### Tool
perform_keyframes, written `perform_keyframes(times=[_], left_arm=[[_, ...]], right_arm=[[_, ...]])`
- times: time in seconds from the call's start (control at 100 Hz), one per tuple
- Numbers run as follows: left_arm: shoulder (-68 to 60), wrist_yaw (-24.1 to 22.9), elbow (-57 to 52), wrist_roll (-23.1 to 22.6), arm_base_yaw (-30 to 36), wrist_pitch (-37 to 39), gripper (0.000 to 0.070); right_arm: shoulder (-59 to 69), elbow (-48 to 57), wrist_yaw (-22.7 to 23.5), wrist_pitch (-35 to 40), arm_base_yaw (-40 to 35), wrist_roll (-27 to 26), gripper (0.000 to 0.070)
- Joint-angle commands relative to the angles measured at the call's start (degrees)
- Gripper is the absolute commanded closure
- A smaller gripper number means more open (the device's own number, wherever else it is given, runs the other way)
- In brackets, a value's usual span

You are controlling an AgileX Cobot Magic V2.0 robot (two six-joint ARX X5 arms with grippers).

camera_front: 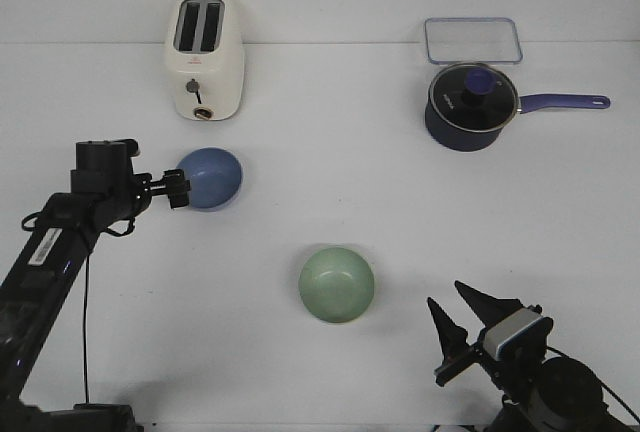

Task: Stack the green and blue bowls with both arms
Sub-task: 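Reach the left gripper to the blue bowl rim and grasp it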

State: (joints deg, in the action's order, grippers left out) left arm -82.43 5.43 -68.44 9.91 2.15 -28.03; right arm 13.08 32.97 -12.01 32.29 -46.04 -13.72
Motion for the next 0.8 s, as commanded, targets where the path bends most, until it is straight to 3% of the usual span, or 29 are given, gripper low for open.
perform_keyframes(times=[0.0, 0.34, 0.51, 0.67, 0.79], left_arm=[[-3.3, 0.9, -0.7, -0.4, 0.2, 2.8, 0.0168], [-14.8, 0.3, -0.7, -0.2, 1.4, 10.9, 0.0185], [-16.7, -0.6, -0.7, -0.2, 1.4, 11.4, 0.0350], [-16.6, -2.0, -0.7, -0.8, 1.6, 11.7, 0.0691], [-16.3, -2.1, -0.7, -0.9, 1.8, 11.6, 0.0690]], right_arm=[[0.1, 0.4, -0.1, -0.5, -0.5, 0.1, 0.0356], [0.1, 0.4, -0.5, -0.5, -0.5, 0.1, 0.0356], [0.1, 0.4, -0.5, -0.5, -0.5, 0.1, 0.0356], [0.1, 0.4, -1.2, -0.5, -0.5, 0.1, 0.0356], [0.1, 0.4, -1.6, -0.5, -0.5, 0.1, 0.0356]])
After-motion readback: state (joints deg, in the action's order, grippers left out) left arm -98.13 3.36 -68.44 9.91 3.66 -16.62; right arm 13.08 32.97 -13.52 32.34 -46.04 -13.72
